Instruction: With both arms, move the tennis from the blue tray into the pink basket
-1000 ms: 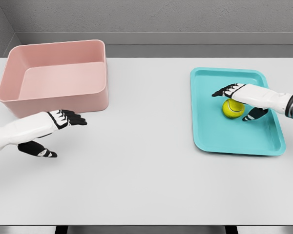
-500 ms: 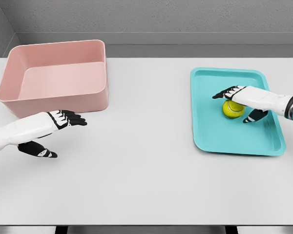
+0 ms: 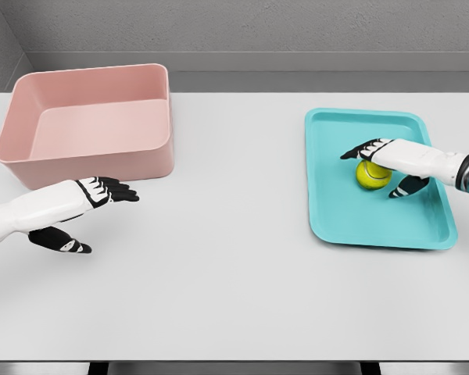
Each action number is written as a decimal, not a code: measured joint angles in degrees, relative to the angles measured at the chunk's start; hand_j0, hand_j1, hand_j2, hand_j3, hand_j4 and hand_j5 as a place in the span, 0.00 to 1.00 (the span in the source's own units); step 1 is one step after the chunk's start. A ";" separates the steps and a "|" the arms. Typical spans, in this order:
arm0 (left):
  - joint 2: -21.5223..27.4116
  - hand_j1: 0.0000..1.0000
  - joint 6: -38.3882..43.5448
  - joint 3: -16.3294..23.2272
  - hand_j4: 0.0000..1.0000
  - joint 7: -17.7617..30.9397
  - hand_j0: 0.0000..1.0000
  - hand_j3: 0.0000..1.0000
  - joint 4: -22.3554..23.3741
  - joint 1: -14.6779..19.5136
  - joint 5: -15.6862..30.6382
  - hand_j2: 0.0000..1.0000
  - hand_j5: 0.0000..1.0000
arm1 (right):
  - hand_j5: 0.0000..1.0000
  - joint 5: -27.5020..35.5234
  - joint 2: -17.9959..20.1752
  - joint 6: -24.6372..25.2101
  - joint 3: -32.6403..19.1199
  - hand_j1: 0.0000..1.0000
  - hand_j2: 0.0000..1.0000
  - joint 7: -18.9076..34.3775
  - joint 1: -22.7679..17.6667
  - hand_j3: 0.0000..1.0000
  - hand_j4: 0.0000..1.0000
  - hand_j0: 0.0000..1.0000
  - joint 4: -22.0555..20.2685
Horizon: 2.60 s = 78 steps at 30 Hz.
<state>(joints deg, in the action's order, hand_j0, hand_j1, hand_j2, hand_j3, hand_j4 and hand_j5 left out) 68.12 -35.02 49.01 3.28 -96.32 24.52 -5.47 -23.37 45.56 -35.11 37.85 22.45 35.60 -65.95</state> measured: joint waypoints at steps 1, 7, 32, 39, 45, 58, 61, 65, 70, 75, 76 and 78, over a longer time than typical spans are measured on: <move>0.01 1.00 0.00 0.00 1.00 0.00 1.00 1.00 0.00 0.00 0.00 1.00 1.00 | 0.88 0.00 0.00 0.00 0.00 0.88 0.88 0.02 0.00 0.88 0.88 0.88 -0.01; -0.01 1.00 0.00 -0.01 1.00 0.00 1.00 1.00 0.00 -0.18 0.00 1.00 1.00 | 0.74 -0.29 0.06 0.00 0.00 0.74 0.74 0.48 0.00 0.74 0.74 0.74 -0.03; 0.14 1.00 0.00 -0.11 1.00 0.00 1.00 1.00 0.00 -0.35 -0.09 1.00 1.00 | 0.53 -0.13 0.44 0.01 -0.39 0.53 0.53 0.34 1.85 0.53 0.53 0.53 -1.60; 0.19 1.00 0.00 -0.18 1.00 0.00 1.00 1.00 0.00 -0.35 -0.09 1.00 1.00 | 0.51 -0.05 0.58 0.00 -0.36 0.51 0.51 0.18 2.29 0.51 0.51 0.51 -2.23; 0.13 1.00 0.00 -0.20 1.00 -0.07 1.00 1.00 0.00 -0.34 -0.24 1.00 1.00 | 0.51 -0.01 0.27 0.00 -0.23 0.51 0.51 0.17 4.13 0.51 0.51 0.51 -2.72; 0.02 1.00 0.00 -0.25 1.00 -0.09 1.00 1.00 0.00 -0.44 -0.34 1.00 1.00 | 0.51 -0.02 -0.09 -0.01 -0.16 0.51 0.51 0.18 4.31 0.51 0.51 0.51 -3.37; 0.02 1.00 0.00 -0.27 1.00 -0.09 1.00 1.00 0.00 -0.44 -0.35 1.00 1.00 | 0.51 -0.02 -0.13 -0.01 -0.17 0.51 0.51 0.18 4.31 0.51 0.51 0.51 -3.48; 0.07 1.00 0.00 -0.32 1.00 -0.09 1.00 1.00 0.00 -0.44 -0.35 1.00 1.00 | 0.51 -0.03 -0.22 -0.01 -0.17 0.51 0.51 0.17 4.39 0.51 0.51 0.51 -3.54; 0.12 1.00 0.00 -0.38 1.00 -0.09 1.00 1.00 0.00 -0.44 -0.35 1.00 1.00 | 0.52 -0.03 -0.53 -0.01 -0.14 0.52 0.52 0.17 4.39 0.52 0.52 0.52 -3.55; 0.13 1.00 0.00 -0.44 1.00 -0.09 1.00 1.00 0.00 -0.44 -0.35 1.00 1.00 | 0.52 -0.02 -0.64 -0.01 -0.10 0.52 0.52 0.17 4.75 0.52 0.52 0.52 -3.53; 0.15 1.00 0.00 -0.44 1.00 -0.09 1.00 1.00 0.00 -0.44 -0.35 1.00 1.00 | 0.52 -0.03 -0.66 -0.01 -0.09 0.52 0.52 0.17 4.92 0.52 0.52 0.52 -3.51; 0.18 1.00 0.00 -0.45 1.00 -0.09 1.00 1.00 0.00 -0.44 -0.35 1.00 1.00 | 0.52 -0.03 -0.86 -0.01 -0.03 0.52 0.52 0.16 5.19 0.52 0.52 0.52 -3.49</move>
<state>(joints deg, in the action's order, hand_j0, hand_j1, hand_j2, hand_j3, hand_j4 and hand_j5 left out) 68.29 -35.02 48.56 3.19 -96.32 24.08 -5.83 -23.40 44.71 -35.12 37.82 22.62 40.78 -69.44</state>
